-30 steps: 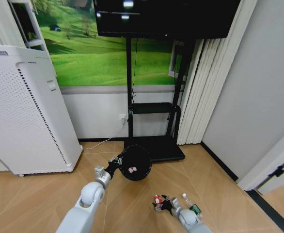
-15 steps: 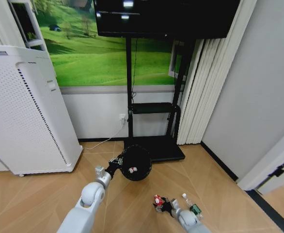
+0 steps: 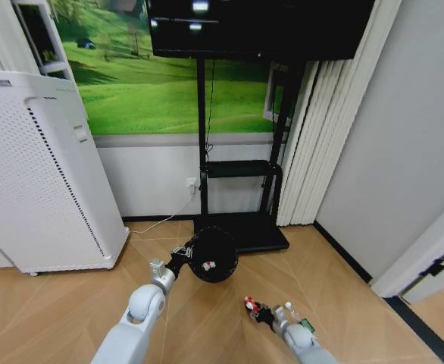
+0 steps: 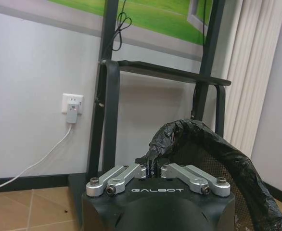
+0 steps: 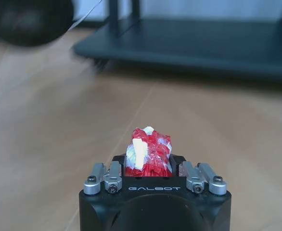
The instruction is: Pick up the trash bin and place the garbage on the floor into it.
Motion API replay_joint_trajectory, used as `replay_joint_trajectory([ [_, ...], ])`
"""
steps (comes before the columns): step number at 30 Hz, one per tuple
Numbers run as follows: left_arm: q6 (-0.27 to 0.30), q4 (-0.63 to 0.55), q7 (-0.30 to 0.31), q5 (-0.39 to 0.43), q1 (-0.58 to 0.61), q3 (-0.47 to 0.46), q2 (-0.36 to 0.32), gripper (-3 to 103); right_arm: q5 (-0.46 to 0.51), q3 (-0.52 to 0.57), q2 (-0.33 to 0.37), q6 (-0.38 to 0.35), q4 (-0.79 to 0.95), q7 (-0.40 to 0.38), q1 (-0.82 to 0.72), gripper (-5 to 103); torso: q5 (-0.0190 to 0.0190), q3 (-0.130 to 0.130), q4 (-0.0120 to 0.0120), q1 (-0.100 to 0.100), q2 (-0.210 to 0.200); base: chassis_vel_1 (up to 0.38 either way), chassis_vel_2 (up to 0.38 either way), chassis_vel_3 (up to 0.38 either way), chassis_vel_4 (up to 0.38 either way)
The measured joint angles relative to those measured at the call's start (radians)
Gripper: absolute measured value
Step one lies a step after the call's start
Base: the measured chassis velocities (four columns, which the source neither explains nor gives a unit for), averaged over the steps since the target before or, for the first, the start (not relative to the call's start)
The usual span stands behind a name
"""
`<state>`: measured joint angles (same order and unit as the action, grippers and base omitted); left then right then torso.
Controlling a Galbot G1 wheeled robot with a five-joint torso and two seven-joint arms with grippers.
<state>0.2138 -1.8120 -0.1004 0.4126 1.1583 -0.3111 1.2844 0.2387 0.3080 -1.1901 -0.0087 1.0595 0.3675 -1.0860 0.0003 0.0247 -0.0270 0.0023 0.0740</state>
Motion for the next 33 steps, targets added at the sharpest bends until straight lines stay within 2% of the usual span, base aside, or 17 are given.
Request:
replay_joint_trajectory([
  [5, 0.000, 0.003, 0.012, -0.002, 0.010, -0.007, 0.007, 7, 0.084, 0.063, 0.054, -0.005, 0.090, -0.035, 0.002, 46, -0.0003, 0.000, -0.0002, 0.000, 0.000, 0.000, 0.000, 0.000, 0.000],
  [7, 0.000, 0.003, 0.025, 0.002, 0.016, -0.004, 0.013, 7, 0.144, 0.121, 0.093, -0.017, 0.192, -0.053, -0.012, 46, -0.0003, 0.000, 0.0000, 0.000, 0.000, 0.000, 0.000, 0.000, 0.000],
  [17, -0.003, 0.020, 0.028, 0.012, 0.026, -0.028, 0.025, 7, 0.200, 0.222, 0.126, -0.069, 0.440, -0.129, -0.052, 46, -0.0003, 0.000, 0.0001, 0.000, 0.000, 0.000, 0.000, 0.000, 0.000],
  [18, -0.003, 0.033, 0.029, 0.011, 0.026, -0.027, 0.029, 7, 0.216, 0.230, 0.126, -0.083, 0.512, -0.133, -0.069, 46, -0.0003, 0.000, -0.0001, 0.000, 0.000, 0.000, 0.000, 0.000, 0.000],
  [23, -0.005, 0.060, 0.028, 0.001, 0.017, 0.011, 0.050, 7, 0.231, 0.199, 0.106, -0.158, 0.734, -0.155, -0.135, 46, -0.0005, 0.000, -0.0002, 0.000, 0.000, 0.000, 0.000, 0.000, 0.000],
  [24, -0.005, 0.060, 0.028, 0.001, 0.017, 0.011, 0.050, 7, 0.231, 0.199, 0.106, -0.158, 0.734, -0.155, -0.135, 46, -0.0005, 0.000, -0.0002, 0.000, 0.000, 0.000, 0.000, 0.000, 0.000],
  [25, -0.006, 0.070, 0.032, -0.005, 0.009, 0.036, 0.060, 7, 0.221, 0.169, 0.085, -0.182, 0.782, -0.159, -0.148, 46, -0.0004, 0.000, -0.0003, 0.000, 0.000, 0.000, 0.000, 0.000, 0.000],
  [30, -0.006, 0.091, 0.038, -0.028, -0.008, 0.084, 0.086, 7, 0.153, 0.103, 0.034, -0.208, 0.801, -0.151, -0.139, 46, -0.0003, 0.000, 0.0000, 0.000, 0.000, 0.000, 0.000, 0.000, 0.000],
  [33, -0.007, 0.105, 0.040, -0.037, -0.023, 0.107, 0.103, 7, 0.100, 0.052, 0.027, -0.219, 0.799, -0.149, -0.137, 46, -0.0003, 0.000, -0.0001, 0.000, 0.000, 0.000, 0.000, 0.000, 0.000],
])
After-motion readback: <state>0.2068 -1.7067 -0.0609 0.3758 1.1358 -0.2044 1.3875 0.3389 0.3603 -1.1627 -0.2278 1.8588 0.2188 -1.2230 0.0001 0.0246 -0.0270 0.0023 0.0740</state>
